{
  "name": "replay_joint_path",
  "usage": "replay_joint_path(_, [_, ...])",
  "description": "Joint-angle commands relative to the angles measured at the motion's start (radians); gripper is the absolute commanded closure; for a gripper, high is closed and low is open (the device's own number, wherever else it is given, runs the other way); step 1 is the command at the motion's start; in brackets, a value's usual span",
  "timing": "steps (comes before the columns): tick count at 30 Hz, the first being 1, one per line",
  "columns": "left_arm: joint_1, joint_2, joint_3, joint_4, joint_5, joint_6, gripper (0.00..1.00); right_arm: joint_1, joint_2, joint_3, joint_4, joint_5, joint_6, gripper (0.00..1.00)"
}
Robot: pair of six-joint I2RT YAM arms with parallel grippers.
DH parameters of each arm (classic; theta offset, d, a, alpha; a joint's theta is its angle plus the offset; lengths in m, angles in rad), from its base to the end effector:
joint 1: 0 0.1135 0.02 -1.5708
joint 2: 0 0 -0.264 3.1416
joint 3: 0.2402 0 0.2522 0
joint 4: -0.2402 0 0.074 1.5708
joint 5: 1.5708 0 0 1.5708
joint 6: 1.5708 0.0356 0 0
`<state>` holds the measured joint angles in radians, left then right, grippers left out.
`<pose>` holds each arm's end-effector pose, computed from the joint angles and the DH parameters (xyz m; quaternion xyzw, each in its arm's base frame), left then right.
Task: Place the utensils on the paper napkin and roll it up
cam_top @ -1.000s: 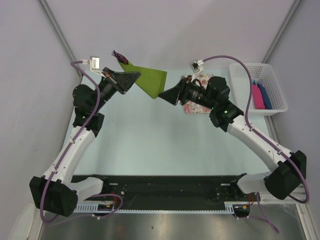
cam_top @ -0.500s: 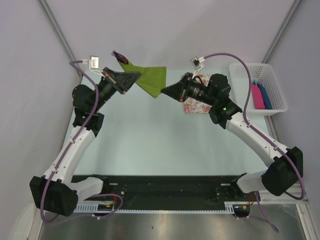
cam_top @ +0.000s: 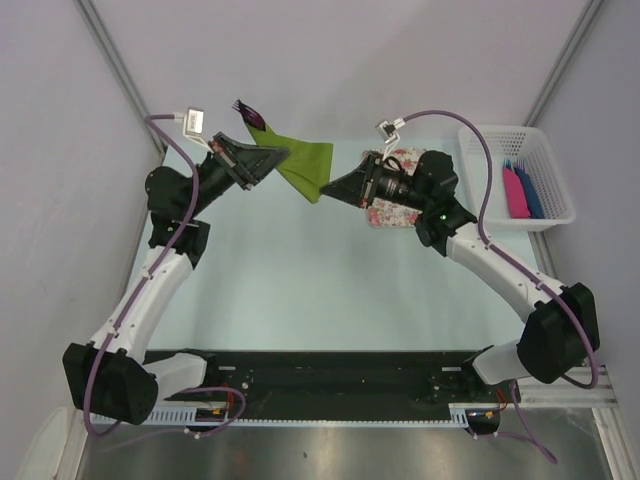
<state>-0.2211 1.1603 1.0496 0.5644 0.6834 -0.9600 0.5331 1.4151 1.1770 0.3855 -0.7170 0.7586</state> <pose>0.2449 -0.0781 0.4327 0.0847 0.5682 -0.5924 0.5648 0.2732 0.1884 0.3896 -0.1952 0.6376 0.6098 0.4284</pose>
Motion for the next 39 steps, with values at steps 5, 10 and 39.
replay_joint_path(5, [0.009, -0.036, 0.049, 0.124, 0.041, -0.037, 1.0, -0.018, 0.025, 0.021, 0.023, -0.048, 0.041, 1.0])
replay_joint_path(10, [0.009, -0.051, 0.029, -0.018, -0.048, 0.042, 1.0, -0.059, -0.044, 0.11, -0.126, -0.003, -0.065, 0.77])
replay_joint_path(39, [0.0, -0.005, 0.058, 0.106, 0.013, -0.063, 1.0, 0.277, -0.076, 0.064, 0.177, 0.327, -0.737, 0.14])
